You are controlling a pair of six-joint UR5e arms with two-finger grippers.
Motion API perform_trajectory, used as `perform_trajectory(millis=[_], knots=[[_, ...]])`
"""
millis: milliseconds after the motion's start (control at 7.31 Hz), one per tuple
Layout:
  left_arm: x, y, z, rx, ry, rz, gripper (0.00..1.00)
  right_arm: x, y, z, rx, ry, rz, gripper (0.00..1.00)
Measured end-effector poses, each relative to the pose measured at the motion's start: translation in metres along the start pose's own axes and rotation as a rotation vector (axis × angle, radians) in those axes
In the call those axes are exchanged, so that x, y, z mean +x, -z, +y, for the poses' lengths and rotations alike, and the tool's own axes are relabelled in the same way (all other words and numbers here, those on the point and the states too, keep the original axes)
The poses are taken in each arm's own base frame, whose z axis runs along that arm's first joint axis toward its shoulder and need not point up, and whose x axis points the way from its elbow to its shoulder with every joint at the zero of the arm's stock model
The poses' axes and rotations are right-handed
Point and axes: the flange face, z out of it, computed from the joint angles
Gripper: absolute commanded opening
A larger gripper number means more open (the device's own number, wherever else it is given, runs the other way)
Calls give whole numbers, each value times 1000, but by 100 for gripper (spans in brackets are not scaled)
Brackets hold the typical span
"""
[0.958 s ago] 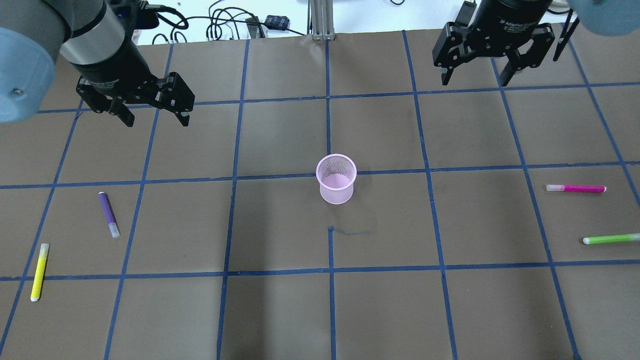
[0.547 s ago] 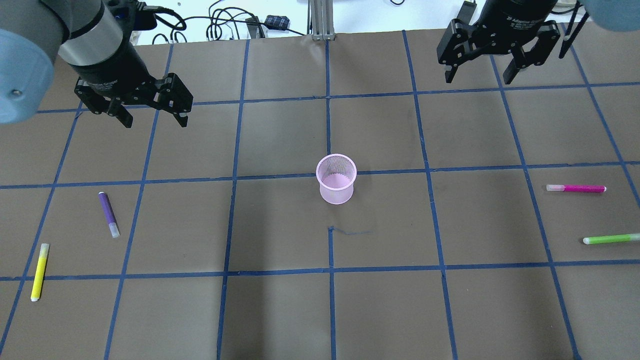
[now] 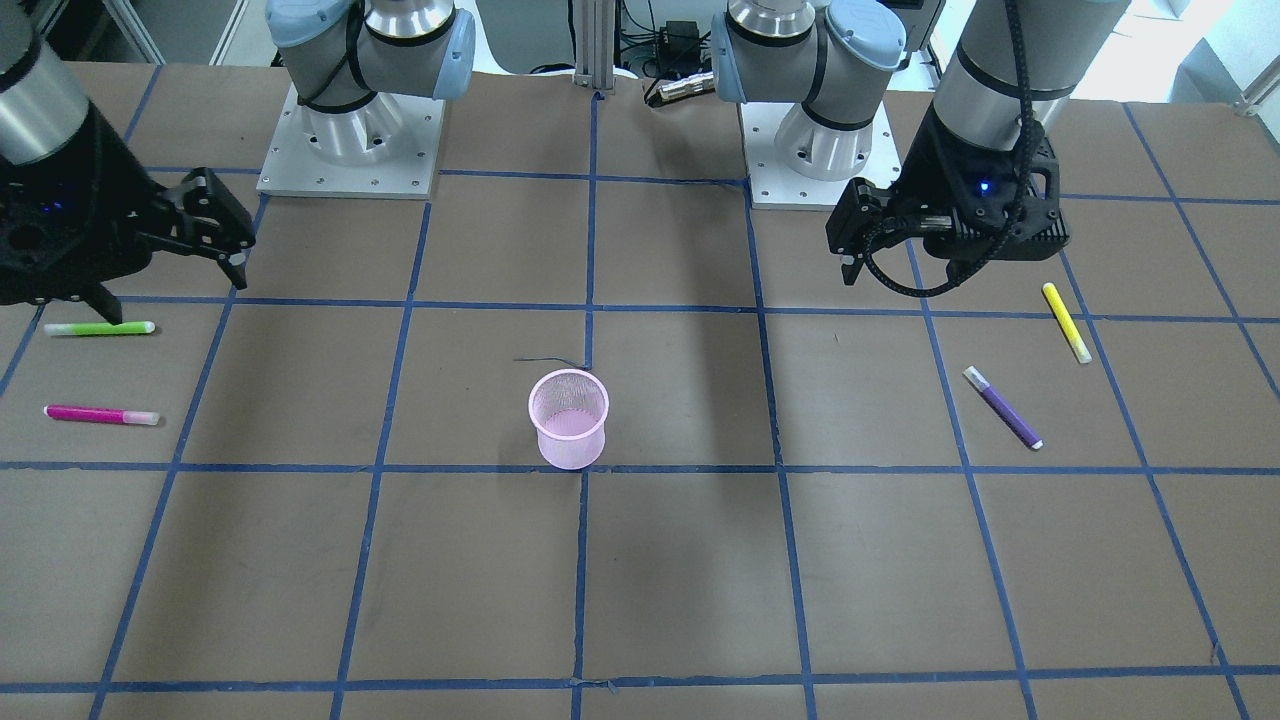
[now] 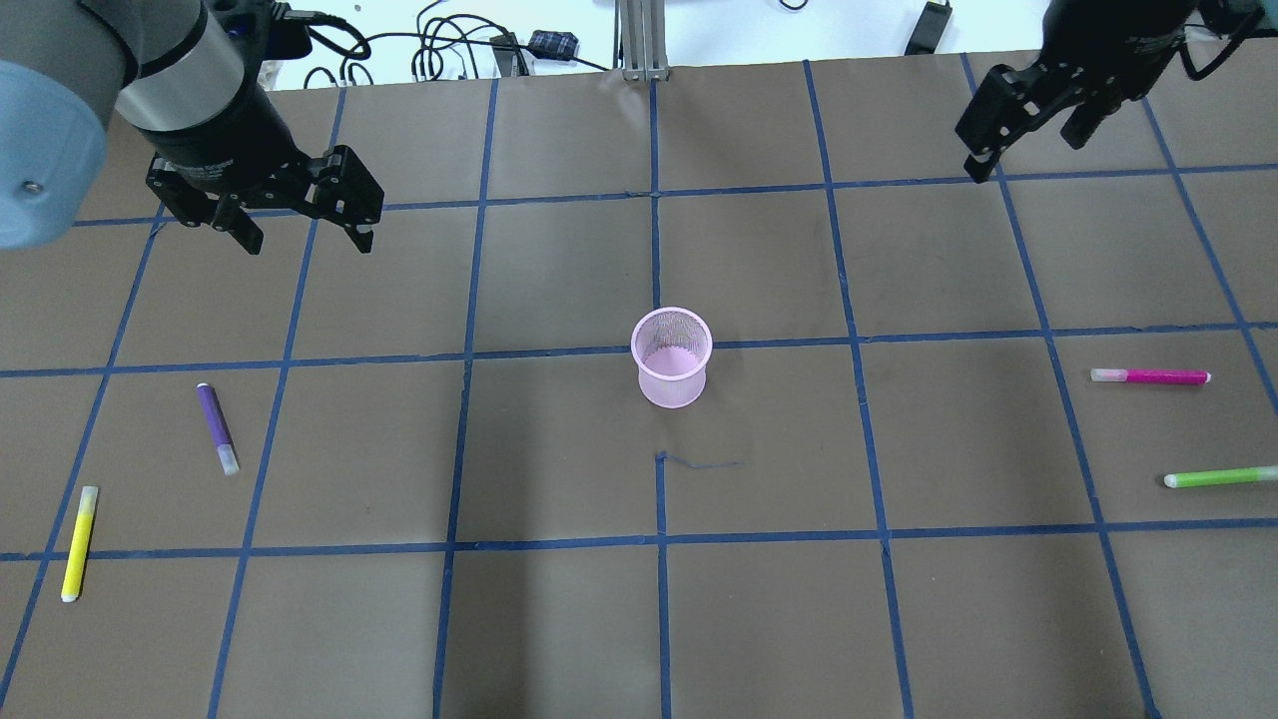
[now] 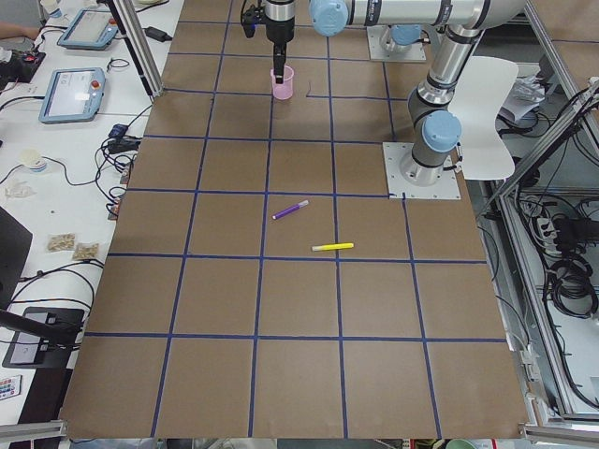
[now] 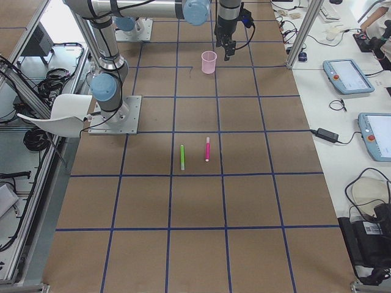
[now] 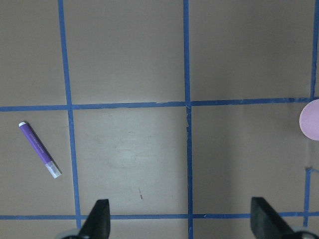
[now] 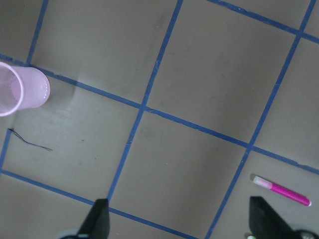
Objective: Insert purple and pink pens into pink cup
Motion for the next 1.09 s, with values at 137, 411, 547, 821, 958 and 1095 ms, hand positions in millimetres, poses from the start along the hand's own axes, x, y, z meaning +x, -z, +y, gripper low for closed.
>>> perform_trajectory(millis=[137, 411, 547, 821, 958, 1095], knots=[[-1, 0, -2, 7, 2, 3, 100, 33, -2, 14, -3, 91, -8, 100], [-11, -2, -7, 14, 27, 6, 100, 88, -11, 45, -9, 324, -38, 100], [-23, -4, -12, 13, 57, 17, 100, 115, -22, 65, -7, 452, -62, 100], [-67, -14, -22, -2, 153, 41, 100, 173, -54, 112, 77, 666, -149, 96], [-95, -19, -24, -10, 201, 44, 100, 202, -79, 138, 138, 764, -192, 96], [-126, -27, -26, -23, 250, 46, 100, 233, -111, 164, 208, 845, -234, 97]])
